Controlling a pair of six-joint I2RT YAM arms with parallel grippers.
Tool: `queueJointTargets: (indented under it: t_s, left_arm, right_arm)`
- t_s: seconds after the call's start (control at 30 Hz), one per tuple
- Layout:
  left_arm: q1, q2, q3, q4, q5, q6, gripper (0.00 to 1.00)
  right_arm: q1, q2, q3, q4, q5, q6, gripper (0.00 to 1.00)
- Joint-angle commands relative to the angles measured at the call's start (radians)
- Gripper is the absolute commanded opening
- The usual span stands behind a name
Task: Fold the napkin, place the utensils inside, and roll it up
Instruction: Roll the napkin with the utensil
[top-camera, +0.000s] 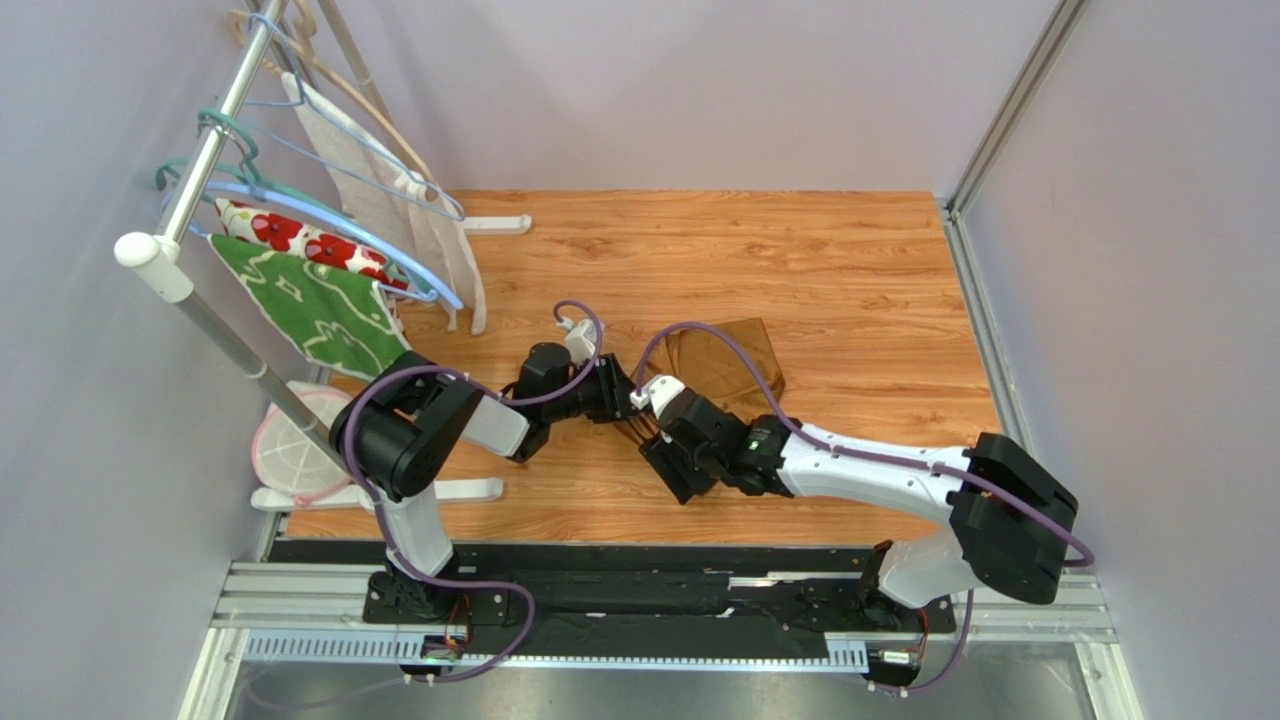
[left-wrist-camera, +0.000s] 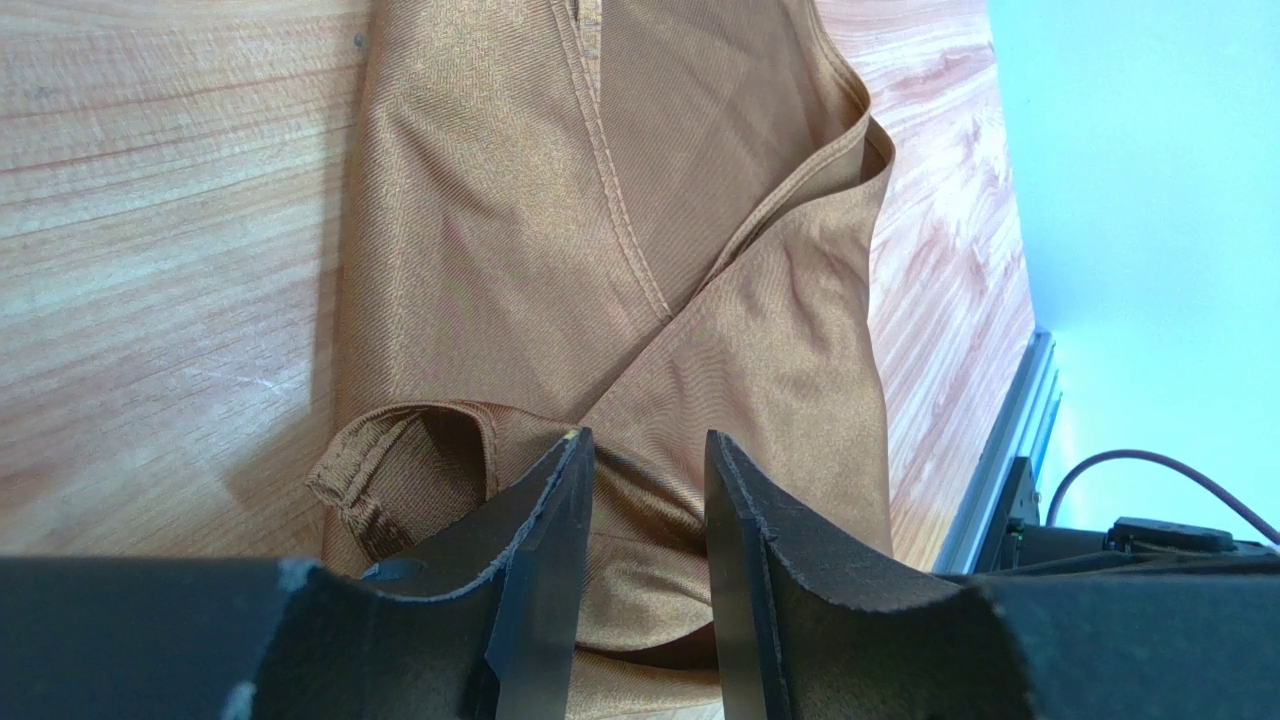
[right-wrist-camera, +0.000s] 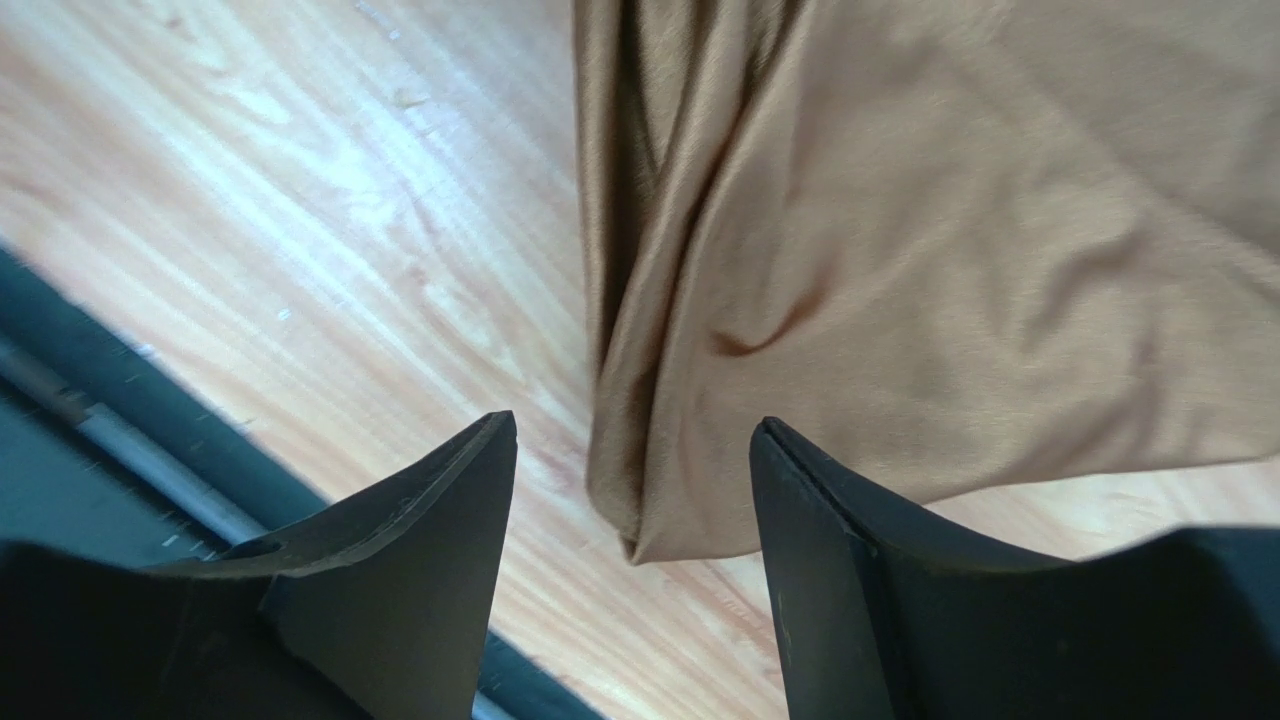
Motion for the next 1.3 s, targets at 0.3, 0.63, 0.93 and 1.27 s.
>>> queueJointTargets:
  t_s: [0.3,0.63,0.93,1.27]
  left_arm:
    - [-0.003,-0.007,-0.008,-0.091,-0.011,0.040,0.43]
    - [-0.003,-0.011,-0.008,-0.100,-0.008,0.041,0.43]
    - [-0.003,-0.062,-0.011,-0.100,0.010,0.038,0.50]
    - [0.000,-0.421,0.015,-0.458,-0.131,0.159,0.62]
  right_arm:
    - [0.171,0.121,0.019,0.073,0.314,-0.072,0.59]
    - [0.199,0.234,0.029,0.065,0.466,-0.052,0.38]
    - [0.179,0.244,0.030,0.053,0.321,-0.027,0.02]
    - [0.010,0.104,-0.020,0.085,-0.144,-0.026,0.00]
